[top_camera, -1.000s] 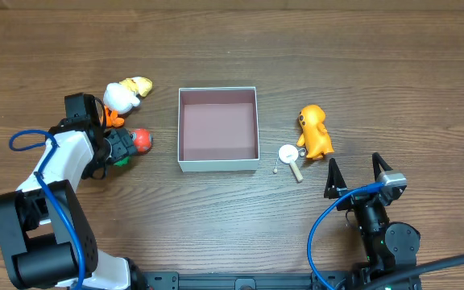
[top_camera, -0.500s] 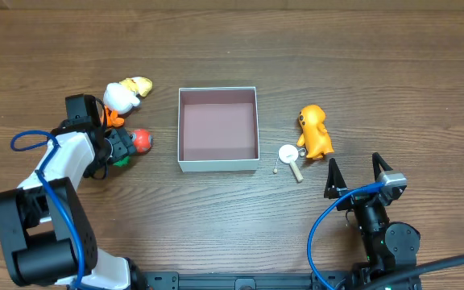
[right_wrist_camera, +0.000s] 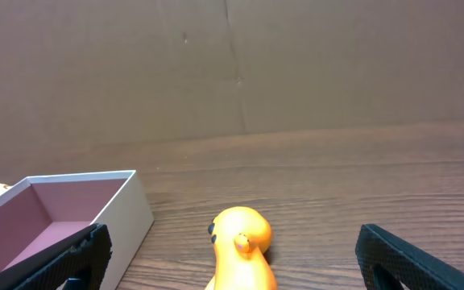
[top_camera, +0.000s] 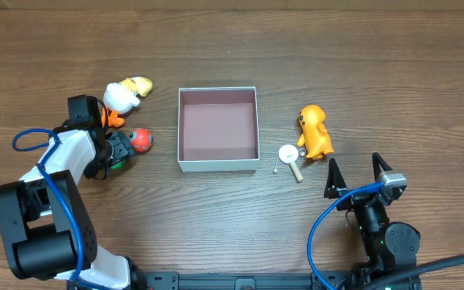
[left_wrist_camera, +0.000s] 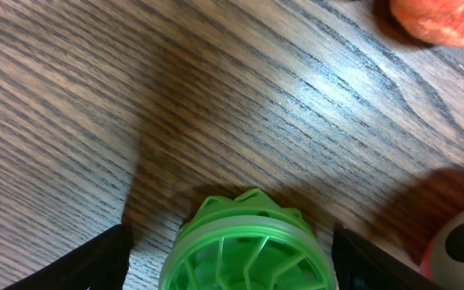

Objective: Pack container
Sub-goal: 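Lower the left gripper and close it on the green spiky toy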

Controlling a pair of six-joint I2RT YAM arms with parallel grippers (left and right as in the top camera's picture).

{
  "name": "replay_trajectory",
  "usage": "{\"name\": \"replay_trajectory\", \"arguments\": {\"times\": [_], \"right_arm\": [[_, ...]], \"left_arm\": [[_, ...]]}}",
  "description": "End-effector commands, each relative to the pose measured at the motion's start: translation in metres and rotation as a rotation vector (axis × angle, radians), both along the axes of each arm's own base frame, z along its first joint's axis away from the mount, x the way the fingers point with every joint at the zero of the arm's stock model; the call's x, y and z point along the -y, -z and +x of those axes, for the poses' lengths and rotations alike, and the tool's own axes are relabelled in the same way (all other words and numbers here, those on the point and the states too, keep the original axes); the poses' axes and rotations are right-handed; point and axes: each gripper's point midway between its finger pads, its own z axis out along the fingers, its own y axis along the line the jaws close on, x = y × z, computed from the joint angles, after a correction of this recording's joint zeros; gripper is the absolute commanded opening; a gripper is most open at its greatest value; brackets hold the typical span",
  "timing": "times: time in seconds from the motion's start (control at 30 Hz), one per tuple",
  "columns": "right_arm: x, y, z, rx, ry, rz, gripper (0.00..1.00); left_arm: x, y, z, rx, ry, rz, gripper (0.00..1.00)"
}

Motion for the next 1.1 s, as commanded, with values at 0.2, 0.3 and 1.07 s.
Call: {"name": "replay_trajectory", "arguments": {"times": [0.2,0.3,1.07], "right_arm": [[0.000,0.001,0.000,0.006,-0.001,-0.003,1.00],[0.000,0.001,0.000,0.006,-0.001,-0.003,1.00],[0.000,0.001,0.000,0.006,-0.001,-0.003,1.00]], "left_arm": [[0.006,0.008,-0.012,-0.090,-0.011,-0.043,0.68],[0.006,0.003,-0.010,-0.097,-0.010,-0.044,0.64],[-0.001,-0.016,0.010,-0.062,0.015,-0.022,0.91]]}}
